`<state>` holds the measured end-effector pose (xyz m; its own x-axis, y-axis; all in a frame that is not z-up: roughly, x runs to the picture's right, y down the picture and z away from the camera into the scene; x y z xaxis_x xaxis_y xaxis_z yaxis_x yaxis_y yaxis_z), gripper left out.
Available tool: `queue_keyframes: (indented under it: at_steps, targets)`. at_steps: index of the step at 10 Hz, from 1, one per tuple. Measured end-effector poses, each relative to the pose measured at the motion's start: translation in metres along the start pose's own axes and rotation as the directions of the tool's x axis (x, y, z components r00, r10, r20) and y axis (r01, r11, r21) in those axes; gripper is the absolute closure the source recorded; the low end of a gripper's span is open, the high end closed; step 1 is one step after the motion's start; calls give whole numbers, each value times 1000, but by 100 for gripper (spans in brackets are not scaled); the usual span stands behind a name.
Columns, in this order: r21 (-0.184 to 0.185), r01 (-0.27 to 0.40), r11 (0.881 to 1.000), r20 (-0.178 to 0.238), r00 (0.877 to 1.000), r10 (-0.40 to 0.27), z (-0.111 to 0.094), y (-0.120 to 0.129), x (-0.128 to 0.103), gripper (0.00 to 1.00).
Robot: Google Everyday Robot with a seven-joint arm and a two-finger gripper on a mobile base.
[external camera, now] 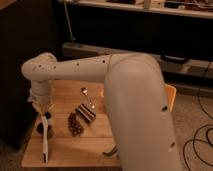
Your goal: Place brush in metal cup
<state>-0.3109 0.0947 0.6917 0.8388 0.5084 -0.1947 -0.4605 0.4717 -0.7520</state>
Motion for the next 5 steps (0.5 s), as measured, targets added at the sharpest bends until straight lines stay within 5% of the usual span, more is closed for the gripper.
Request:
queue_keyframes:
  at_steps: [5]
  targets:
    - [-134,28,991,-26,999,-32,7,-4,4,100]
